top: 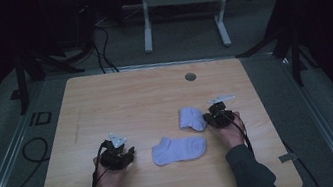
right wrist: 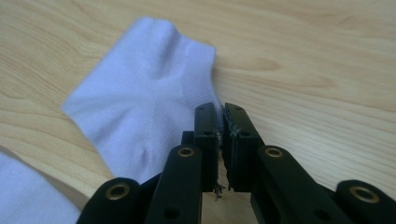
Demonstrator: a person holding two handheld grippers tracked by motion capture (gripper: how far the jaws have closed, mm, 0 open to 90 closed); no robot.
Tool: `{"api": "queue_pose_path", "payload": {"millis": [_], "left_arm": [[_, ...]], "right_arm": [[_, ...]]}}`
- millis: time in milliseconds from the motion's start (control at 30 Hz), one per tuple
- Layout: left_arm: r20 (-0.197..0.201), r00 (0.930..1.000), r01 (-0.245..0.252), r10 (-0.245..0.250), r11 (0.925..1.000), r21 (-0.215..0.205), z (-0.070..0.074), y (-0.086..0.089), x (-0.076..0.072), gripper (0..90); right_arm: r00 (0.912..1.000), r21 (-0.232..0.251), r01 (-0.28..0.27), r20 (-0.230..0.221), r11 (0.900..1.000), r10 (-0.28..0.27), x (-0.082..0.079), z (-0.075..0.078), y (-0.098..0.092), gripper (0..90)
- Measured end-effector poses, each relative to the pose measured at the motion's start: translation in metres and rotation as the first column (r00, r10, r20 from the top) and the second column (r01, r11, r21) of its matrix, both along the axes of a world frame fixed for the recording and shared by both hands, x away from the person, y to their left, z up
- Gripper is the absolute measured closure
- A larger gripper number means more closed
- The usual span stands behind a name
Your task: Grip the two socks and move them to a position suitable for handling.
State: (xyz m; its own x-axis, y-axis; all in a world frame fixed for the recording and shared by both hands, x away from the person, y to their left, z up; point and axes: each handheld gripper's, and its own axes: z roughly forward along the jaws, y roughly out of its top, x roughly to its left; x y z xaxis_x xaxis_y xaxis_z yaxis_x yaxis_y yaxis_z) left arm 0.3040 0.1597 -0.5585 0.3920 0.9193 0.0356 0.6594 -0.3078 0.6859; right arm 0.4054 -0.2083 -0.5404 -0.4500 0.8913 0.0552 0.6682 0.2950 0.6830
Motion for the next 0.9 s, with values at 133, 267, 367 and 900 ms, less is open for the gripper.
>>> {"api": "queue_pose_path", "payload": {"millis": [133, 267, 367, 900], "left_arm": [[-0.001, 1.0, 0.003, -0.003, 1.0, -0.006, 0.0, 0.0, 0.0, 57.1], [-0.001, 1.0, 0.003, -0.003, 1.0, -0.007, 0.0, 0.0, 0.0, 57.1], [-0.001, 1.0, 0.003, -0.003, 0.9999, -0.014, -0.001, 0.0, 0.0, 56.7], [-0.003, 1.0, 0.006, -0.006, 0.9998, -0.019, -0.001, -0.001, 0.0, 56.6]], "right_arm": [[0.9993, -0.001, 0.015, 0.033, 1.0, -0.015, -0.003, 0.012, -0.009, 84.6], [0.9976, -0.02, 0.002, 0.069, 1.0, -0.001, -0.005, 0.025, -0.011, 84.4], [0.9966, -0.023, -0.009, 0.082, 1.0, 0.011, -0.006, 0.032, -0.011, 84.2], [0.9737, -0.076, -0.117, 0.187, 0.99, 0.13, -0.011, 0.072, 0.019, 84.3]]}}
